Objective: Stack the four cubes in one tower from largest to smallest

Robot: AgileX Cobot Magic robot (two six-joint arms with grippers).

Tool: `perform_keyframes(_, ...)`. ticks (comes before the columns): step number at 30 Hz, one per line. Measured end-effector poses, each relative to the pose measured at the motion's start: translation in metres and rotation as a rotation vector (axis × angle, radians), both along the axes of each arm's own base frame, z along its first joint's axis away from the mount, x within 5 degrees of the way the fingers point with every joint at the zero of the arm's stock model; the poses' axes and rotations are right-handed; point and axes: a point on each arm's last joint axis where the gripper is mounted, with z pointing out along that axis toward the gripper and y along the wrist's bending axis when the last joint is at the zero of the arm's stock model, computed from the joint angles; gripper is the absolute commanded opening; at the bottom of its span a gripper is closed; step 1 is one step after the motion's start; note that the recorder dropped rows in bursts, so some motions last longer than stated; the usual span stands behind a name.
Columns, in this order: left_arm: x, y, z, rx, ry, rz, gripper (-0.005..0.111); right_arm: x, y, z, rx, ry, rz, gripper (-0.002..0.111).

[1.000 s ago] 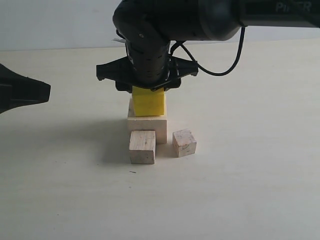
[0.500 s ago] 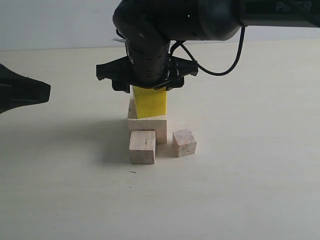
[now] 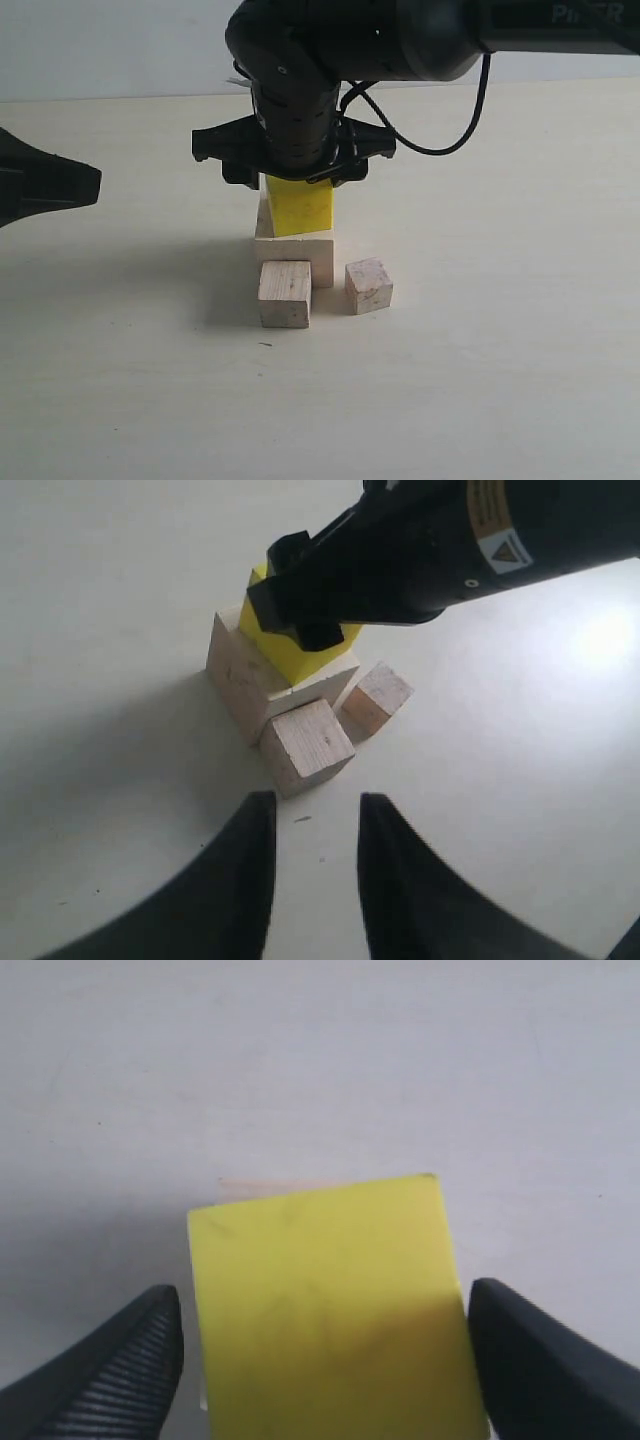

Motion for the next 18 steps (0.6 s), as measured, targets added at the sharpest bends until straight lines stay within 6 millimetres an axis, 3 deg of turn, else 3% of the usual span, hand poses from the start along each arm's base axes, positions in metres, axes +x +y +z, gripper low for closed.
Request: perform_keyframes(18, -0.001, -0.0004, -0.0004, -0.001, 0.011, -0.007, 0.03, -0.0051, -0.0013, -0.0025, 0.0, 0.064, -0.034, 0.075)
